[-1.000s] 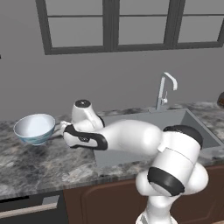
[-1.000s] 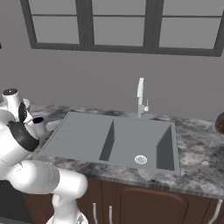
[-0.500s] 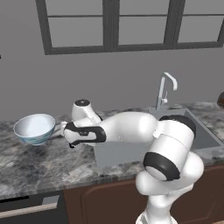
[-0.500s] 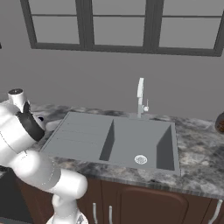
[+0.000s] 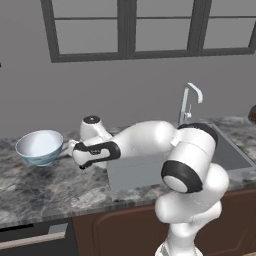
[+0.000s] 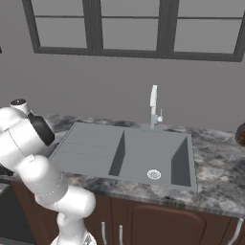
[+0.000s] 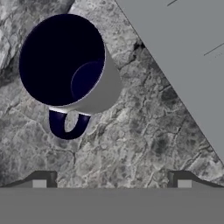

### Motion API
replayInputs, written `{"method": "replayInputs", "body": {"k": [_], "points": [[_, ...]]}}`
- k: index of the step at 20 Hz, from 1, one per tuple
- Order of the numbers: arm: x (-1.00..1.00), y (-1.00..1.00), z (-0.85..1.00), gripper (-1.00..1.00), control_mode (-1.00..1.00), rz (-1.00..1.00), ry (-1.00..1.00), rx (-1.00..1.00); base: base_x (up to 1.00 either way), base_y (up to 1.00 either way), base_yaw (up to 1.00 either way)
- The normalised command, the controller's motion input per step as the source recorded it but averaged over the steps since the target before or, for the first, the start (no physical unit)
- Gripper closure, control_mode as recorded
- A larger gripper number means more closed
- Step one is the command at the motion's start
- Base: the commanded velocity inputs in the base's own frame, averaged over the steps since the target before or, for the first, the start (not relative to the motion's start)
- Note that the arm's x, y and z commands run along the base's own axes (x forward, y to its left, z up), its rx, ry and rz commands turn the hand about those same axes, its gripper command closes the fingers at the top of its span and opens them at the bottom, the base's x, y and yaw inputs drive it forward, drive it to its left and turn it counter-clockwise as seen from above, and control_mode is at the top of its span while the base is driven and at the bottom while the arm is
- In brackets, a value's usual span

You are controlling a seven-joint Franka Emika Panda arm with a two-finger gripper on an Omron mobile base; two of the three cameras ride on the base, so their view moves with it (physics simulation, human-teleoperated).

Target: Pick the mug and place it in the sink. Pick the bowl and place it in the open cabinet and then close the cabinet.

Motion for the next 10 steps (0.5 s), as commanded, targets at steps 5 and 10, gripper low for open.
{"method": "replayInputs", "body": {"k": [5,10], "points": [[0.22,0.14,-0.16,-1.00,-1.00,-0.06,0.00,0.00,0.00,0.00,0.00],[0.26,0.12,-0.16,-1.00,-1.00,-0.03,0.00,0.00,0.00,0.00,0.00]]}}
